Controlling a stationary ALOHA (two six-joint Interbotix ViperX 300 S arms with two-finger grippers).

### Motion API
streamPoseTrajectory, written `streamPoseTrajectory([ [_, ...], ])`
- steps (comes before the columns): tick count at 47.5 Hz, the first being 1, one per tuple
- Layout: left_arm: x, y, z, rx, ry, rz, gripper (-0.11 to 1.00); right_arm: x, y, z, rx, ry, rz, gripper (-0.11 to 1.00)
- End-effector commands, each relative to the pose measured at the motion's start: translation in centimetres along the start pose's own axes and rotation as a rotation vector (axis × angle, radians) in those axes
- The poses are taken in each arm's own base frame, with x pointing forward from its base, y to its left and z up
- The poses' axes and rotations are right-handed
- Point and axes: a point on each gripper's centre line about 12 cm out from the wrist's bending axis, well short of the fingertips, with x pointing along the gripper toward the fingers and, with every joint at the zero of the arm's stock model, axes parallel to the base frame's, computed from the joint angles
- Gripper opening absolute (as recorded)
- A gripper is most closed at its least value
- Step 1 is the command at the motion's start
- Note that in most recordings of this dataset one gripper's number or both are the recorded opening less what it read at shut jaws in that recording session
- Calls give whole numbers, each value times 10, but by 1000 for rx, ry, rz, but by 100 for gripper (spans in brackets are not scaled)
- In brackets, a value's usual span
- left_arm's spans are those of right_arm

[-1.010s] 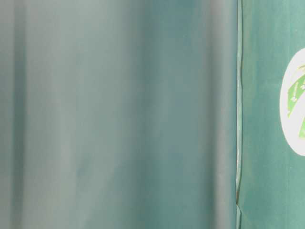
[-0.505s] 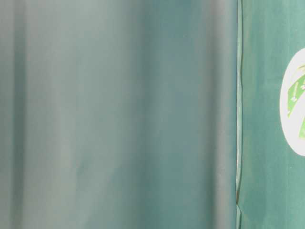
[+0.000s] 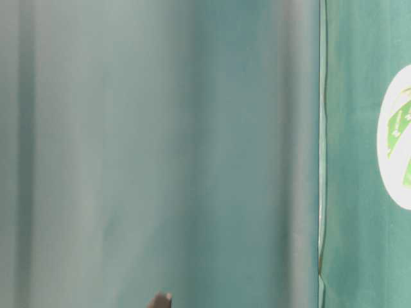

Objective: Peel off the duct tape with your right arm.
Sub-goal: 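Move the left gripper open toward the white tape roll, then lower the left gripper over the roll rim and close on it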

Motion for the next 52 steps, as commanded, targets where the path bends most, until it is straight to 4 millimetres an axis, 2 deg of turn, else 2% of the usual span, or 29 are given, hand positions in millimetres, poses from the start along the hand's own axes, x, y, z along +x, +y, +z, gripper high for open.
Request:
streamPoseTrajectory([
  [1, 16, -1, 14, 0, -32, -3, 84, 1, 0, 6, 0, -21, -1, 82],
  [24, 87, -2, 10, 8, 35, -2, 83, 0, 0, 7, -2, -29, -1, 82],
  [36, 100, -1, 7, 7, 130, 0, 84, 0, 0, 7, -2, -29, -1, 81],
  [52, 115, -2, -2, 14, 396, -3, 83, -1, 0, 7, -2, -32, -1, 81],
])
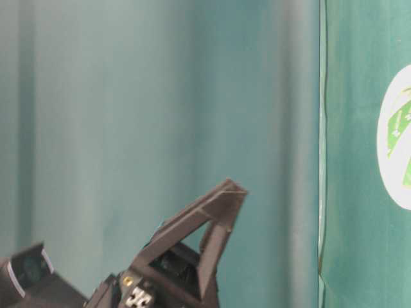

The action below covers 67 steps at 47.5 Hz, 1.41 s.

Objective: Peel off the duct tape with your right arm.
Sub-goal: 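Lower the left gripper over the roll rim and close on it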

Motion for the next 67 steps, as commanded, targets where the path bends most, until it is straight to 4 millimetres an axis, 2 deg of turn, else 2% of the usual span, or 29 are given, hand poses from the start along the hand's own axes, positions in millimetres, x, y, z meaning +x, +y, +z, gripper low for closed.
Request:
streamPoseTrajectory([
  [1, 1, -1, 13, 1, 20, -2, 84, 1, 0, 6, -2, -20, -1, 81],
  [19, 19, -1, 14, 47, 121, -6, 84, 1, 0, 4, -1, -15, 1, 81],
  [32, 38, -5, -2, 52, 172, -15, 83, 1, 0, 4, -2, -17, -1, 81],
  [44, 58, -18, -17, 67, 220, -42, 83, 1, 0, 5, -2, -23, -1, 81],
  [67, 89, -18, -54, 71, 312, -43, 83, 1, 0, 5, -2, -26, -1, 81],
])
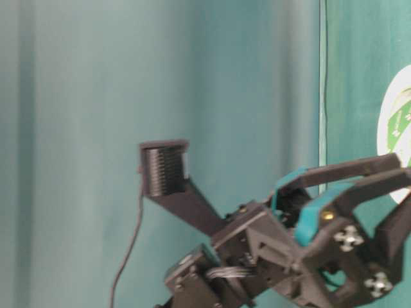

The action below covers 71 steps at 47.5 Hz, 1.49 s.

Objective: Peel off the duct tape with your right arm.
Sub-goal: 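Lower the left gripper over the roll rim and close on it, then lift the tape roll upright with the left gripper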

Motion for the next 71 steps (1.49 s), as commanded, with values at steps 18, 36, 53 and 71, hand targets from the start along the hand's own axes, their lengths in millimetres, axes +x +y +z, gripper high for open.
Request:
streamPoseTrajectory([
  [18, 16, -6, -3, 8, 3, -9, 83, 1, 0, 4, 0, -17, -1, 81],
  [36, 29, -8, -17, 8, 49, -13, 83, 1, 0, 3, 0, -18, -1, 81],
  [53, 22, -11, -14, 14, 74, -20, 68, 1, 0, 5, 0, -32, -1, 81],
  [71, 15, -15, -15, 27, 178, -31, 22, 1, 0, 7, 0, -43, -1, 81],
])
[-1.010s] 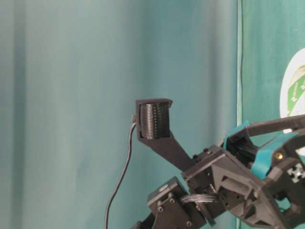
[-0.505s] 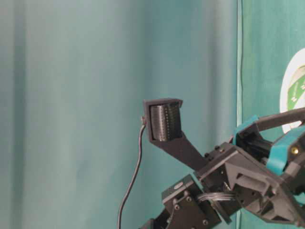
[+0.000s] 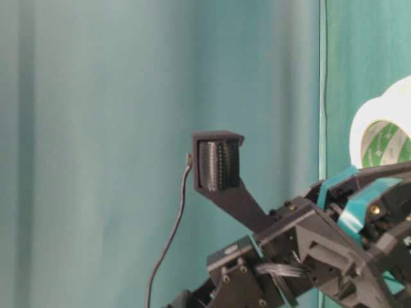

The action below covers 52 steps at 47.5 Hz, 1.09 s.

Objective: Peel off the duct tape with your right arm.
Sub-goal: 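Lift the tape roll upright with the left gripper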

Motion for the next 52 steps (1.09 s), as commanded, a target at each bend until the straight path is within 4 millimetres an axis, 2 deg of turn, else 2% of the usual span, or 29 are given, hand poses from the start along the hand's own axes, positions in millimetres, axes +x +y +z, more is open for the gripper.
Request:
streamPoseTrajectory([
  [1, -11, -4, 9, 5, -9, -6, 22, 2, 0, 6, 0, -23, -2, 81],
  [10, -28, -5, 20, 8, -36, -7, 22, 2, 0, 6, 0, -23, 0, 81],
  [40, -120, -6, 46, 18, -137, -7, 21, 1, 0, 6, 21, -23, 0, 81],
  [52, -143, -6, 55, 18, -137, -8, 21, 1, 0, 5, 21, -21, -1, 81],
])
